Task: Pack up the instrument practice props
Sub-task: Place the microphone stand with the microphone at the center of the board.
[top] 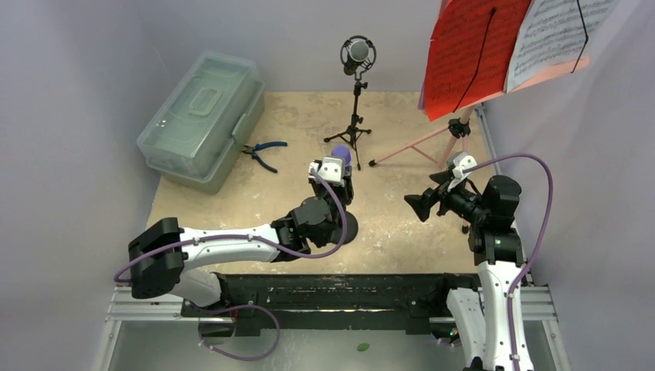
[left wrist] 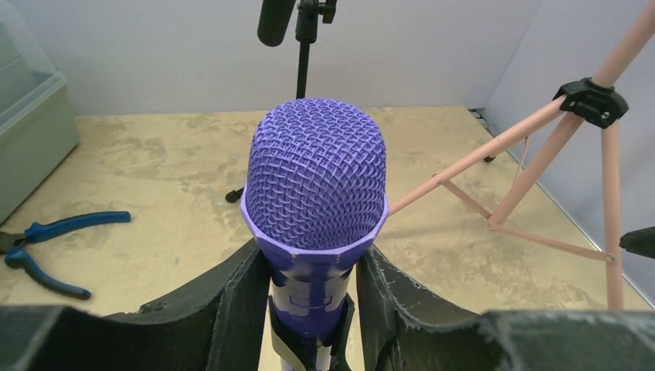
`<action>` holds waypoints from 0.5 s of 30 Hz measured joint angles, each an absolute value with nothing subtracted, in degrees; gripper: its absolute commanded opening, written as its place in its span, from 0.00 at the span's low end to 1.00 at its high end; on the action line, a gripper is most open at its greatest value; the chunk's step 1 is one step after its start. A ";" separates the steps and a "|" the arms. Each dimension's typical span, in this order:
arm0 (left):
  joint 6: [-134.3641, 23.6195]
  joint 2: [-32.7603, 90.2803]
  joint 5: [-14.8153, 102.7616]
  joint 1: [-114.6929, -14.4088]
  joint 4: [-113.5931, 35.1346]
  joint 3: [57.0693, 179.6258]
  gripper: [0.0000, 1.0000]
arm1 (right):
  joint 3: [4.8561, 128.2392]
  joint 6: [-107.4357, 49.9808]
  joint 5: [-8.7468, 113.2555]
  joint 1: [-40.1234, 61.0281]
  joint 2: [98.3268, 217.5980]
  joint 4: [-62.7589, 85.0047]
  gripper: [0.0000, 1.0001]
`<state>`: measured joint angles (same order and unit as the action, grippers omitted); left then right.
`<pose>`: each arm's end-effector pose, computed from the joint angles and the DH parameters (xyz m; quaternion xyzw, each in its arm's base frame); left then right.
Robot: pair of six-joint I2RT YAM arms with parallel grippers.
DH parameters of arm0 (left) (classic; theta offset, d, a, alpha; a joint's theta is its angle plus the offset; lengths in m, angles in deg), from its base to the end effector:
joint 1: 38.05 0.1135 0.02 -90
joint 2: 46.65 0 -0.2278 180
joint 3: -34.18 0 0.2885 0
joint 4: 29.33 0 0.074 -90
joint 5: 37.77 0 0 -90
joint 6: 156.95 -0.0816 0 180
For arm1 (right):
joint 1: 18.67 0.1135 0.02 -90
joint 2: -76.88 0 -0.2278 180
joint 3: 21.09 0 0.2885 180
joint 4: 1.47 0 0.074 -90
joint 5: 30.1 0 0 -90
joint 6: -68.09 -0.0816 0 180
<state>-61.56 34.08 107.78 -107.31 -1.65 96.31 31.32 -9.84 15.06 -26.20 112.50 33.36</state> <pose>0.1959 -0.3272 0.2653 0.0028 0.6748 -0.1677 0.7187 0.2419 0.0261 0.2887 -0.2535 0.7386 0.2117 0.5877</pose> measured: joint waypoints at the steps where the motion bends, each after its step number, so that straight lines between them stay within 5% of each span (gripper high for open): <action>1: -61.85 34.59 108.70 -107.72 -1.67 96.31 0.08 | 31.32 -9.82 15.06 -26.18 112.48 33.38 0.99; 9: -61.41 34.19 109.77 -108.35 -2.55 96.15 0.60 | 31.32 -9.64 15.08 -26.18 112.43 33.64 0.99; 15: -59.62 28.05 104.00 -108.38 -4.49 93.66 0.81 | 31.32 -9.38 15.08 -26.18 112.43 33.66 0.99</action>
<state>-59.62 28.05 104.00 -108.38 -4.49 93.66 31.32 -9.38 15.08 -26.18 112.43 33.66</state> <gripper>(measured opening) 0.724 0.987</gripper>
